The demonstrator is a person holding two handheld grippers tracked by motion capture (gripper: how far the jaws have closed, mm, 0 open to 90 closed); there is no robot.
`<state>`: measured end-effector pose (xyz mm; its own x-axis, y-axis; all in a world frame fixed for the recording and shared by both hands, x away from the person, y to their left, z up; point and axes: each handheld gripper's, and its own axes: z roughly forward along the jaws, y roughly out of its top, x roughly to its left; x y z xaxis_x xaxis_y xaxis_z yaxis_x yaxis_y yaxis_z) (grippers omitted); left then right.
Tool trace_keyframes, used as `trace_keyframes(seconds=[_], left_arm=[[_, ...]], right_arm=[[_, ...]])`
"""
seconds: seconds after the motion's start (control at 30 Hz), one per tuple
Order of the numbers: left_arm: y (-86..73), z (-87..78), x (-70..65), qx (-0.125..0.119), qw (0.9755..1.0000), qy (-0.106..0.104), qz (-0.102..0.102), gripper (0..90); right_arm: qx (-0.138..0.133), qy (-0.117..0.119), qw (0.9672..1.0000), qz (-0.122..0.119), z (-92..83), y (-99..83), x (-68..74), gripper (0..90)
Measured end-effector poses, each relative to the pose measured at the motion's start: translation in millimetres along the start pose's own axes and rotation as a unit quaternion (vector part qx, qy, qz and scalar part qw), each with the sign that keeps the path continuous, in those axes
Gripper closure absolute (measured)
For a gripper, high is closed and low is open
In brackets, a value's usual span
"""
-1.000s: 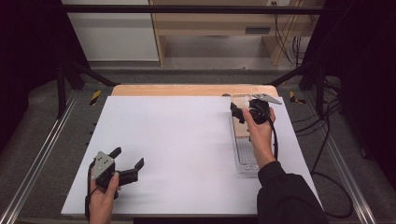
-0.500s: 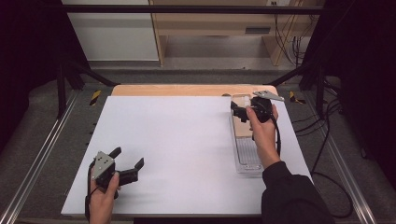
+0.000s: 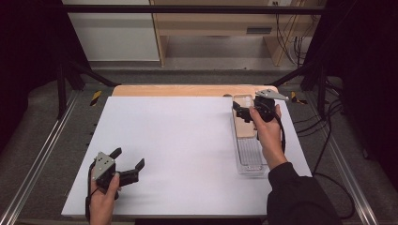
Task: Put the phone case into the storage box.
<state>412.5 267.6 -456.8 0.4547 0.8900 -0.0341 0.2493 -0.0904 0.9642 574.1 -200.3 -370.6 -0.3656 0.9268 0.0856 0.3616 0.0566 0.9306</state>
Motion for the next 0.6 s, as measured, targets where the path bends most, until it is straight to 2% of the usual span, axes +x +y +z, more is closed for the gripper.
trace_keyframes(seconds=[0.23, 0.6], left_arm=[[-0.1, 0.0, 0.5, -0.001, 1.0000, -0.001, -0.002, 2.2], [0.1, -0.3, 0.1, -0.001, 1.0000, -0.001, -0.001, 2.2]], right_arm=[[-0.004, 0.009, 0.9997, -0.022, -2.0, 3.5, 3.6, 6.2], [-0.013, 0.019, 0.9991, -0.036, -7.0, 5.6, 6.0, 6.2]])
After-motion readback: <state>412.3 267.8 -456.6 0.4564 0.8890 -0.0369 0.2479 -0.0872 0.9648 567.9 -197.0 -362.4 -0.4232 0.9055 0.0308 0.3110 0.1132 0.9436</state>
